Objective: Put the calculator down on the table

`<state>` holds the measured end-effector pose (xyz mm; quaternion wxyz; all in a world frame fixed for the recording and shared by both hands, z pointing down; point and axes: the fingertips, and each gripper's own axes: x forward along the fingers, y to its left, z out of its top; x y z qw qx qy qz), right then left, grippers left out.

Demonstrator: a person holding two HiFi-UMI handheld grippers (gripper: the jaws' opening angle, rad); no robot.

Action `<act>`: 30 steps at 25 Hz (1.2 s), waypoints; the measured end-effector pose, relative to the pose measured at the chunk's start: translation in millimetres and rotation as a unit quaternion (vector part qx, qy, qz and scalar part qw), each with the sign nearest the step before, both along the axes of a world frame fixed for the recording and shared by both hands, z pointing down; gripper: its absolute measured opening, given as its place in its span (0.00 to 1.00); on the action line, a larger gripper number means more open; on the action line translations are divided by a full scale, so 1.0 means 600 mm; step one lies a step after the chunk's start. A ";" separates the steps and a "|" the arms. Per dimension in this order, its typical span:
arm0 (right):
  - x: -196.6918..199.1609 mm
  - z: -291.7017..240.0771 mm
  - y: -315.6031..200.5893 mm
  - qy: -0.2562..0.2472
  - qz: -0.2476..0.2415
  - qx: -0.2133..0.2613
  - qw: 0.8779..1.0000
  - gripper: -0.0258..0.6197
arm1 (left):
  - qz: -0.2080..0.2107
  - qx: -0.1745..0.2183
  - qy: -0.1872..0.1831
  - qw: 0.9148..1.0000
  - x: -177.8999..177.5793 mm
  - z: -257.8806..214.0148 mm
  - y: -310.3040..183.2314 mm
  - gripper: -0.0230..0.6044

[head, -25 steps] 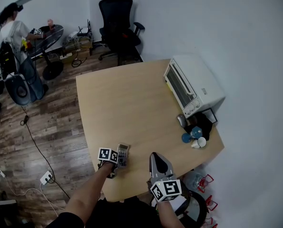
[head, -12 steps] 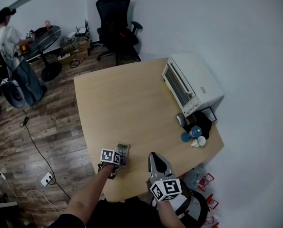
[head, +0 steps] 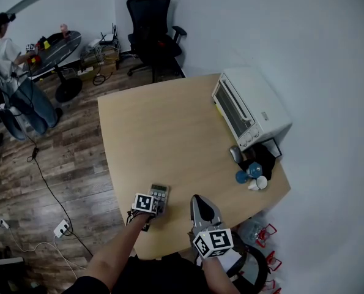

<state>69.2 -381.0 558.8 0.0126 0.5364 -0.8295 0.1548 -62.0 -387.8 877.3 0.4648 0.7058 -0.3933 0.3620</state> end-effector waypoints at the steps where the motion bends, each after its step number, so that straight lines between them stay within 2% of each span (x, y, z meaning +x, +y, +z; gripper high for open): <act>1: -0.001 0.000 0.000 0.001 -0.001 0.000 1.000 0.06 | 0.000 0.000 0.000 1.000 -0.001 -0.001 0.000 0.58; 4: -0.002 0.001 -0.001 0.005 -0.004 -0.001 1.000 0.06 | -0.002 0.003 -0.002 1.000 -0.001 0.000 0.001 0.58; 7: -0.007 0.008 -0.001 0.030 -0.011 -0.001 0.999 0.06 | -0.004 0.005 -0.007 1.000 -0.002 -0.003 0.003 0.58; 11: -0.004 0.014 -0.001 0.026 -0.013 -0.006 1.000 0.06 | 0.001 0.028 -0.016 0.999 0.003 -0.022 -0.005 0.58; 19: -0.007 0.009 -0.007 0.021 -0.012 -0.004 1.000 0.06 | -0.028 0.092 0.043 0.994 0.009 -0.108 -0.022 0.73; 22: -0.009 0.006 -0.006 0.020 -0.015 -0.001 1.000 0.06 | -0.040 0.105 0.072 0.991 0.012 -0.140 -0.018 0.73; 26: -0.013 -0.002 -0.007 0.019 -0.018 0.004 1.000 0.06 | -0.035 0.168 0.094 0.981 0.012 -0.206 -0.027 0.73; 30: -0.018 -0.011 -0.007 0.020 -0.022 0.010 1.000 0.06 | -0.026 0.265 0.099 0.959 0.001 -0.308 -0.041 0.70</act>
